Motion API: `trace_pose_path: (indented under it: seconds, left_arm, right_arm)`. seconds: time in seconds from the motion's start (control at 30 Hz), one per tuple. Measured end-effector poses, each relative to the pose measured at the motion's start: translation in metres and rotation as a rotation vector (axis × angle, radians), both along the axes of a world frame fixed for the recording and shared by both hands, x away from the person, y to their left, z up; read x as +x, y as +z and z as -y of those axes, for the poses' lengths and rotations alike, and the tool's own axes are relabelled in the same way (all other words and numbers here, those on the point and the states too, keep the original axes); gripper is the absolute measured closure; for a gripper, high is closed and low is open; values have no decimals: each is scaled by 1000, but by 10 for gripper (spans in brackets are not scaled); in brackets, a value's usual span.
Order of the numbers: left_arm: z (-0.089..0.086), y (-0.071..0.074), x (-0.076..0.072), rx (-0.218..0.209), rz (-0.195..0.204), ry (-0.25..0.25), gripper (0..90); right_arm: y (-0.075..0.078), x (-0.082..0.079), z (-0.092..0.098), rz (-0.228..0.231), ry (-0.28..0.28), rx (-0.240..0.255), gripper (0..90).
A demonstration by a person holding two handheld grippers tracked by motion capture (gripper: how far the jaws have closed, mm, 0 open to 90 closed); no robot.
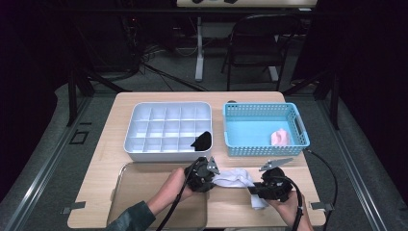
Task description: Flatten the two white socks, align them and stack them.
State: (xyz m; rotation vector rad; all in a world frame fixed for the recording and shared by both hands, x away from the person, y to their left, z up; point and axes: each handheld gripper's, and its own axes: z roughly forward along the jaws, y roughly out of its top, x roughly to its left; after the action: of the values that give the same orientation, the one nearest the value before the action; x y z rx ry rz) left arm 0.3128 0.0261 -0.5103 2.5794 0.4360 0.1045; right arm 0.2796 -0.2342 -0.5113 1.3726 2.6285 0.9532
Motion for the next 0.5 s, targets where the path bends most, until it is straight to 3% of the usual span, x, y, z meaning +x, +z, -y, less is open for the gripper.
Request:
trace_pose_path:
  seconds: [0.07, 0.13, 0.17, 0.2, 0.23, 0.3, 0.37, 0.4, 0.5]
  left_arm:
    - [-1, 1, -3, 11, 31, -5, 782]
    - [0, -5, -5, 37, 72, -8, 701]
    - [1, -8, -6, 39, 75, -7, 674]
    - [2, -10, -6, 45, 96, -3, 607]
    - [4, -12, -7, 57, 131, 4, 536]
    - [6, -15, -7, 45, 178, 17, 401]
    - [9, -15, -7, 31, 212, 17, 348]
    - [11, -15, -7, 33, 227, 6, 303]
    - [18, -20, -6, 45, 227, -15, 296]
  right_arm:
    - [0, 5, 2, -24, -10, 44, 762]
    - [-5, 11, 2, -59, -14, 56, 765]
    - [-9, 14, 3, -84, -23, 84, 766]
    - [-12, 17, 4, -116, -28, 93, 767]
    - [-14, 19, 6, -120, -36, 107, 768]
    - [-17, 24, 10, -153, -45, 131, 768]
    - [-20, 27, 12, -170, -61, 157, 769]
    - [-21, 28, 14, -186, -61, 169, 768]
    - [-24, 32, 19, -220, -87, 210, 768]
